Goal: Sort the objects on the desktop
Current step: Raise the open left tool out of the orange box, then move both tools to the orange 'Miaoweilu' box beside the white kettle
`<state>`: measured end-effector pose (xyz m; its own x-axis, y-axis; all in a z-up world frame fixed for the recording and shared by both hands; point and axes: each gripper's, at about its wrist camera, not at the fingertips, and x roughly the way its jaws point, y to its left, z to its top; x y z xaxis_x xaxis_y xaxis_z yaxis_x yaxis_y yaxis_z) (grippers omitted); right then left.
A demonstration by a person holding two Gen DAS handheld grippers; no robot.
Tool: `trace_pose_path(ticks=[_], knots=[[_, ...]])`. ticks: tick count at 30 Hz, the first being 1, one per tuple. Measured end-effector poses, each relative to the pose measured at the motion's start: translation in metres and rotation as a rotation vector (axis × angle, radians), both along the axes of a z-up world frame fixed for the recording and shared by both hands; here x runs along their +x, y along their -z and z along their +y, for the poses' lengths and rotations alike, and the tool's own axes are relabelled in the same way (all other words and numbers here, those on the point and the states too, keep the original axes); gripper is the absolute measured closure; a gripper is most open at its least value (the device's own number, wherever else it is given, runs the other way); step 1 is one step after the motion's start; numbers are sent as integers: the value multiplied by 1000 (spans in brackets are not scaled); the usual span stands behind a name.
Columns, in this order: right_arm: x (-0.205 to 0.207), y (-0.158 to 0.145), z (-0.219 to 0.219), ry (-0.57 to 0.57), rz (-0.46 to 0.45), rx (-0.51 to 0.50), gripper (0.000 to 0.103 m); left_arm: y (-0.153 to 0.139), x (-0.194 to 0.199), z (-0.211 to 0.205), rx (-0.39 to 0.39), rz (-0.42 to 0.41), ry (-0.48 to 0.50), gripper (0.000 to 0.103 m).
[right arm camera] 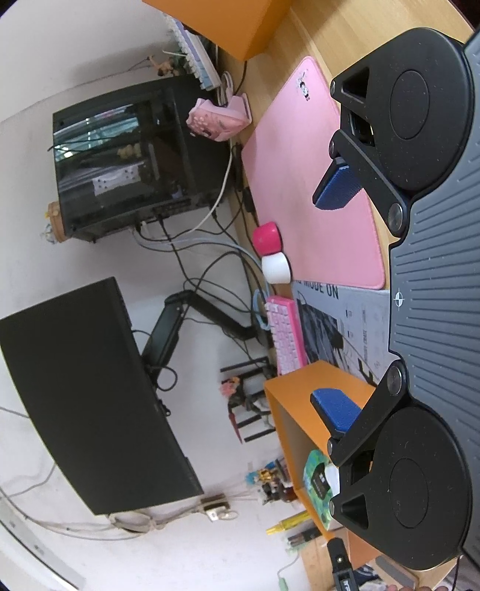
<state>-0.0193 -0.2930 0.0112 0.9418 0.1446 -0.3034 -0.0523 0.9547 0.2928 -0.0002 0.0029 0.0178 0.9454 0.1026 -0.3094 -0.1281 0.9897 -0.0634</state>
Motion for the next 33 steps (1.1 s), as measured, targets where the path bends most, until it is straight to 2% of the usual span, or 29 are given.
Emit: trace_pose_path(ticks=[11,21,27,33], knots=[[-14,-6,-17,46,-38,10,0,0,-1,-20,55,-13,38,0],[-29,-14,-39,107,-82,27,0,-3,3,-33,73,-20,69,0],[-38,-20,-52,144,-109,37,0,-24,12,-65,113,-80,181,0],[-47,-25,-66,180,-136,47,0,-42,34,-125,145,-144,339,0]])
